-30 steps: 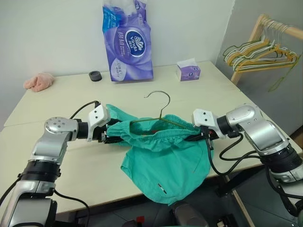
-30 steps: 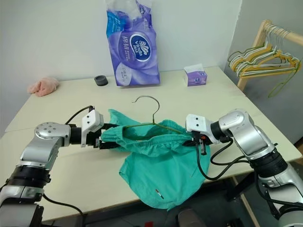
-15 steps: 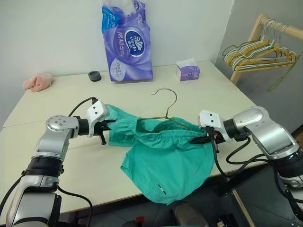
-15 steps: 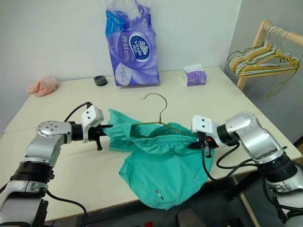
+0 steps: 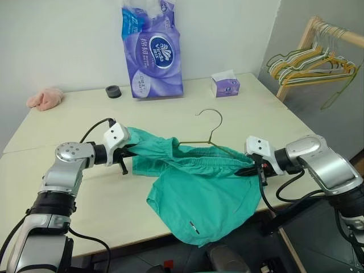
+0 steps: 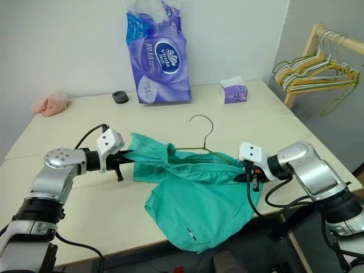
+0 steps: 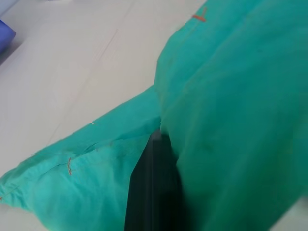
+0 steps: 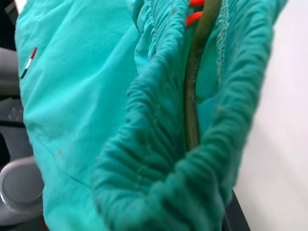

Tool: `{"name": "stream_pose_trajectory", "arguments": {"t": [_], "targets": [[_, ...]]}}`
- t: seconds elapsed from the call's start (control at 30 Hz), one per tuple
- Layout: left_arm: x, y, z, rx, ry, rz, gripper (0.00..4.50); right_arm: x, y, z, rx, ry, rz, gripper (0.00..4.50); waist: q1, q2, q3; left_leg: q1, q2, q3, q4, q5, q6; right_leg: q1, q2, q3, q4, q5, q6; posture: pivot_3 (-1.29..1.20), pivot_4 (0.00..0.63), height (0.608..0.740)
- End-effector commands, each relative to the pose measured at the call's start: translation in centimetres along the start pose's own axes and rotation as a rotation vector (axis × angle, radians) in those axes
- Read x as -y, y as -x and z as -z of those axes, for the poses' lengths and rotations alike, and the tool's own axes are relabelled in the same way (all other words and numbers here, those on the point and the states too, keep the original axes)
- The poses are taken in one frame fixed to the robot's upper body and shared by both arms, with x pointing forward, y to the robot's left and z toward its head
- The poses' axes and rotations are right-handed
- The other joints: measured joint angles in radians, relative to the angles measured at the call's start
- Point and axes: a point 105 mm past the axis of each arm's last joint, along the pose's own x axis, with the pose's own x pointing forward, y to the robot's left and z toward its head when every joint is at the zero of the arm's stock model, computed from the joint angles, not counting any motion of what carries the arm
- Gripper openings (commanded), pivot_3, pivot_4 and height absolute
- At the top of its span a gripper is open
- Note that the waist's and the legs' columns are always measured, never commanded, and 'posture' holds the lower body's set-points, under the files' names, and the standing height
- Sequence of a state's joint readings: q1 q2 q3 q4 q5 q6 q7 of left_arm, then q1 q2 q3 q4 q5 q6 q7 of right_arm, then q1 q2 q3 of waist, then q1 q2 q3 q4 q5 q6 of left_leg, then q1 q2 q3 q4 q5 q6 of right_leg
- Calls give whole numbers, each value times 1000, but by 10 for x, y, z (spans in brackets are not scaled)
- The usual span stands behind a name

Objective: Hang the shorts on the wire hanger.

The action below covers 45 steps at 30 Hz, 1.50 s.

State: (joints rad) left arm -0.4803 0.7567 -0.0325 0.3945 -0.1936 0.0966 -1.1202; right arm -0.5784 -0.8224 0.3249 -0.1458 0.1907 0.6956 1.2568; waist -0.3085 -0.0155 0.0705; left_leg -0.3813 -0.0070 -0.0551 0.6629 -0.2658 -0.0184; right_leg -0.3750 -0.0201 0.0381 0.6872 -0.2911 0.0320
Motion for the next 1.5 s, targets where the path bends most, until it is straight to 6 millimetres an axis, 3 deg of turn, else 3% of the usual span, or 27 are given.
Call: {"name": "stream_pose_trajectory", "arguments": {"t": [0.03, 0.23, 0.33, 0.63, 0.77, 0.87, 1.03, 1.2, 1.3, 1.5], "targets": [[-4, 3, -13, 42, -55, -40, 47, 7, 12, -22, 73, 40, 36, 0, 1, 0, 0, 0, 0, 0, 0, 0, 0, 0, 0, 0, 0, 0, 0, -328, 24, 740], [-4, 1, -13, 65, -31, -64, 47, 5, 7, -34, 119, 40, 26, 0, 2, 0, 0, 0, 0, 0, 0, 0, 0, 0, 0, 0, 0, 0, 0, -323, 19, 740], [-8, 2, -15, 77, -18, -101, 635, 4, 6, -35, 120, 41, 23, 0, 2, 0, 0, 0, 0, 0, 0, 0, 0, 0, 0, 0, 0, 0, 0, -323, 19, 740], [-16, 11, -14, 99, -75, -217, 3382, 2, 4, -33, 124, 32, 24, 0, 1, 0, 0, 0, 0, 0, 0, 0, 0, 0, 0, 0, 0, 0, 0, -325, 16, 740], [-20, 22, -17, 133, -62, -276, 3382, 3, 4, -31, 126, 19, 34, 0, 1, 0, 0, 0, 0, 0, 0, 0, 0, 0, 0, 0, 0, 0, 0, -328, 15, 740], [-21, 45, -29, 190, -6, -303, 3382, 4, 3, -23, 126, -35, 54, 0, 1, 0, 0, -1, 0, 0, 0, 0, 0, 0, 0, 0, 0, 0, 0, -324, 13, 740], [7, 60, -47, 210, 95, -134, 3382, 8, 3, -8, 132, -147, 108, 0, 3, 0, 0, -1, 0, 0, 0, 0, 0, 0, 0, 0, 0, 0, 0, -324, 14, 740], [29, 66, -58, 164, 117, 21, 4486, 18, 8, 10, 142, -273, 216, 0, 5, 0, -1, 0, 0, 0, 0, 0, 0, 0, 0, 0, 0, 0, 0, -326, 13, 740], [52, 51, -80, 215, 98, 164, 4486, 17, 14, 20, 180, -375, 282, 0, 9, 0, -1, -1, 0, 1, 0, 0, 0, 1, 0, 0, -1, 0, 0, -346, 16, 740], [87, 26, -119, 323, 81, 420, 4486, -6, 27, 41, 203, -571, 370, 0, 4, 0, -1, -1, -1, 2, 0, 0, 0, 2, 1, 2, -2, 0, 0, -426, 37, 740]]}}
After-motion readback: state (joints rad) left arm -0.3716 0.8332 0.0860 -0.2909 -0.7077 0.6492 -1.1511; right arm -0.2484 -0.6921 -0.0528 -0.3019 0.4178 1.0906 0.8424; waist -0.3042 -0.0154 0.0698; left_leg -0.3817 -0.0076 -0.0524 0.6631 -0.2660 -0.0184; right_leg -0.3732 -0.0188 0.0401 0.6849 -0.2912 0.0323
